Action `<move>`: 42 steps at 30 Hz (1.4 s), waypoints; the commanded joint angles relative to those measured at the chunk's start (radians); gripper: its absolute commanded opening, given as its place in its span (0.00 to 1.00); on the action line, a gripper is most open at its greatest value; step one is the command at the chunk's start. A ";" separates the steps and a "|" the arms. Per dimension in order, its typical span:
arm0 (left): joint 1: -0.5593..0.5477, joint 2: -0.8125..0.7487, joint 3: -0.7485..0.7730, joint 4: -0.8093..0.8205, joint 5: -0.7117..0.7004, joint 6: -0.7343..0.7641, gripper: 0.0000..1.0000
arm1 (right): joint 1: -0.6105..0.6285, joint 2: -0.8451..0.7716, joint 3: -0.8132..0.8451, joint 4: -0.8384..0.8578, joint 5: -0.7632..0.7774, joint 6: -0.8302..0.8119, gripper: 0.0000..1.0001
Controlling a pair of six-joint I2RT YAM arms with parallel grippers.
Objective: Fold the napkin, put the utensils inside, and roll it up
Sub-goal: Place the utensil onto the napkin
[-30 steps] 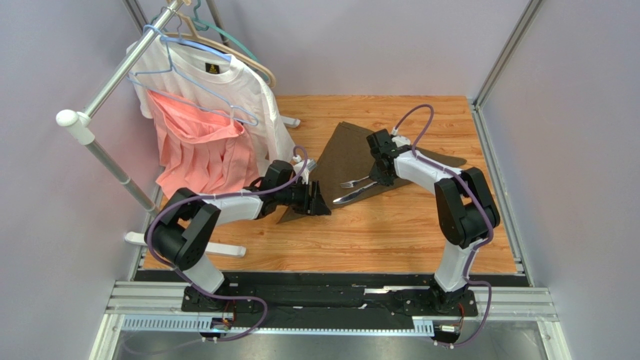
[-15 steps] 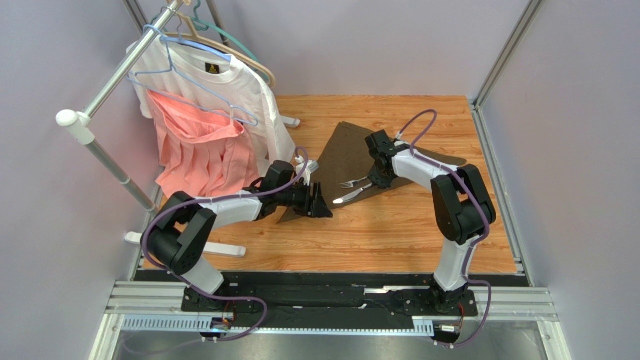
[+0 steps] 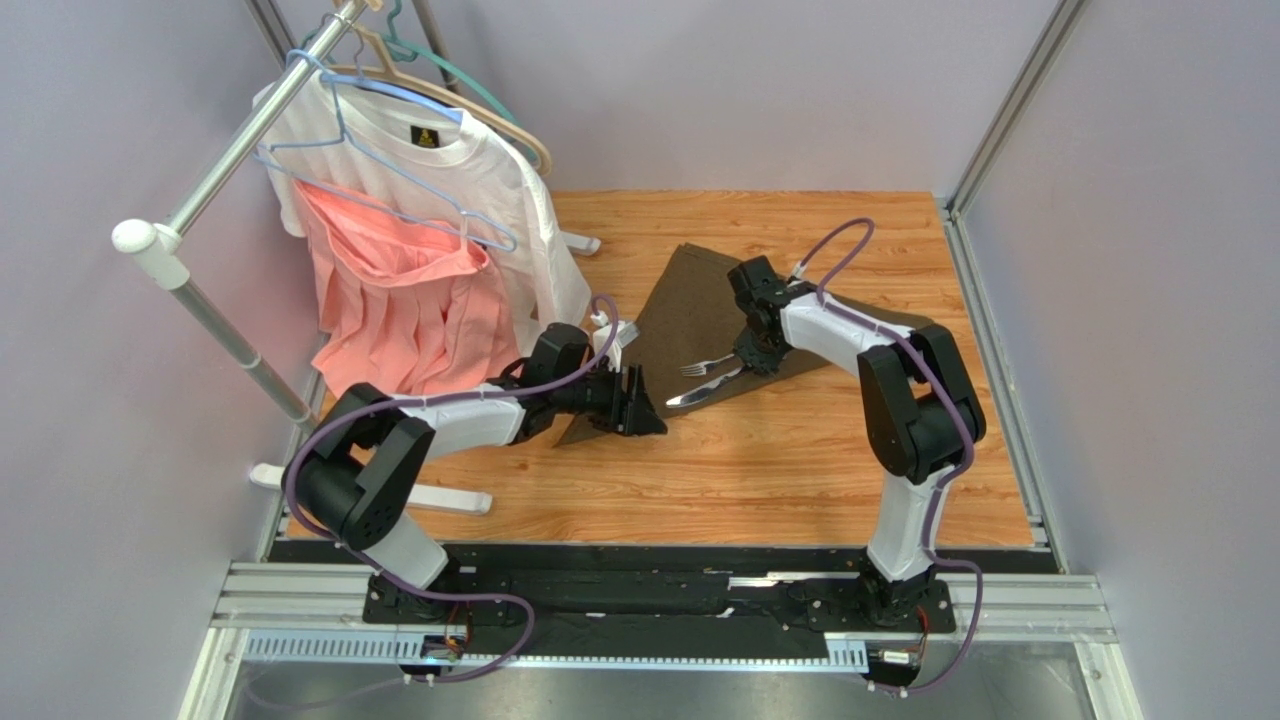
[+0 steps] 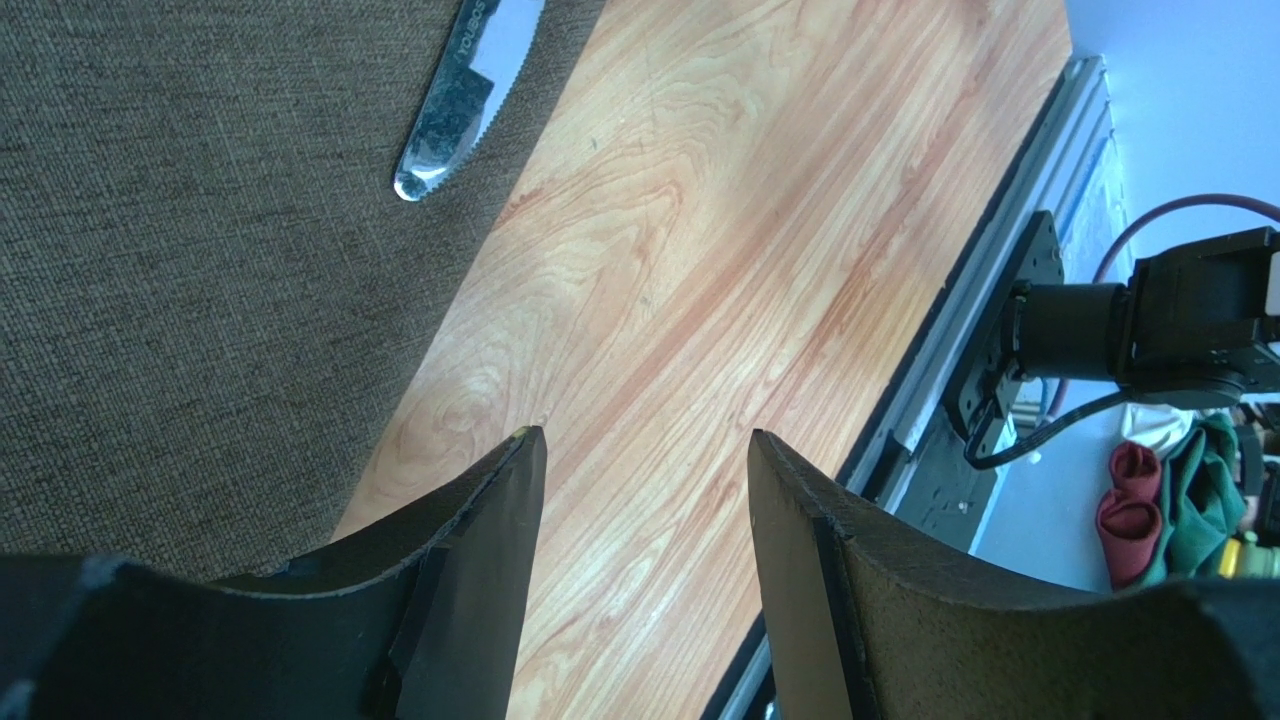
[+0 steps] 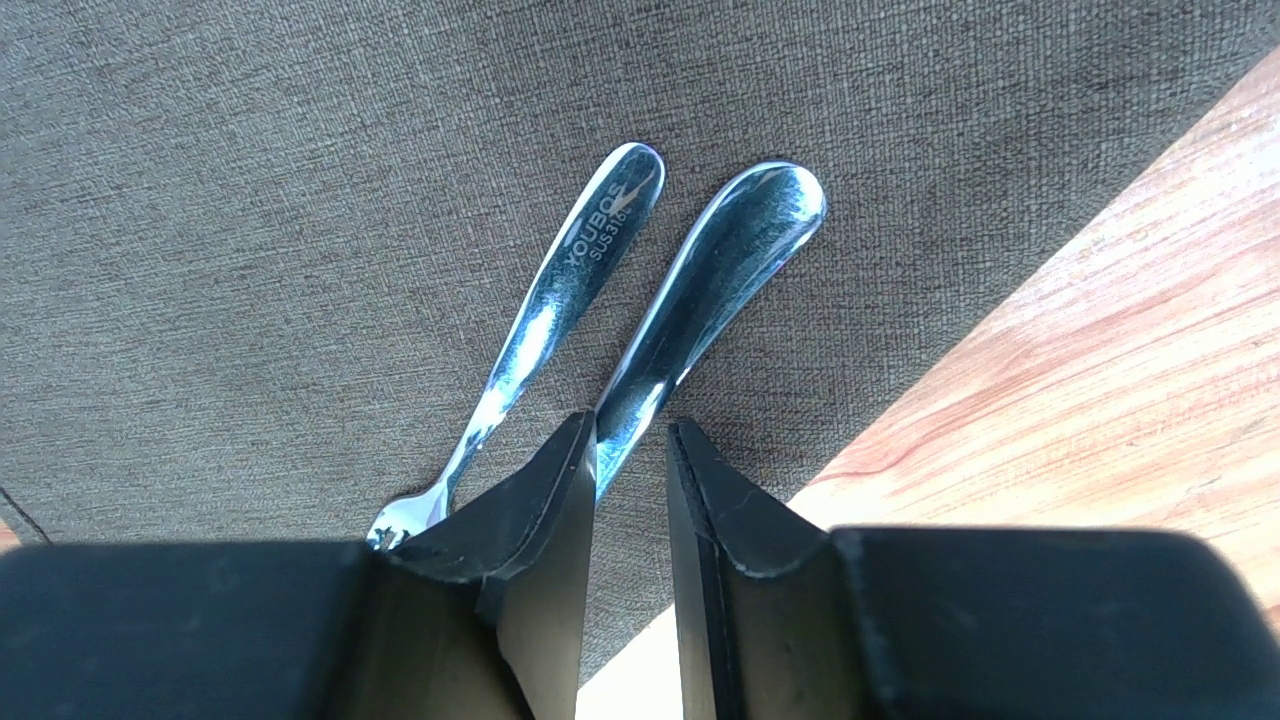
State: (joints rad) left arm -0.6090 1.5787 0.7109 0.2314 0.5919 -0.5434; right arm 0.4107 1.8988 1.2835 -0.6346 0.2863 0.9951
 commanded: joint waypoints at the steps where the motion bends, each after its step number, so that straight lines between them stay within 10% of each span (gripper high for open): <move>1: -0.006 0.021 -0.021 0.066 -0.006 0.025 0.61 | -0.001 0.022 0.051 -0.022 0.024 0.033 0.28; 42: -0.006 0.032 -0.071 0.125 0.029 -0.010 0.61 | -0.047 -0.009 -0.030 -0.082 0.129 0.158 0.13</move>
State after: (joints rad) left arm -0.6090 1.6299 0.6476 0.3199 0.6018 -0.5529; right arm 0.3771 1.9011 1.2816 -0.6987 0.3653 1.1122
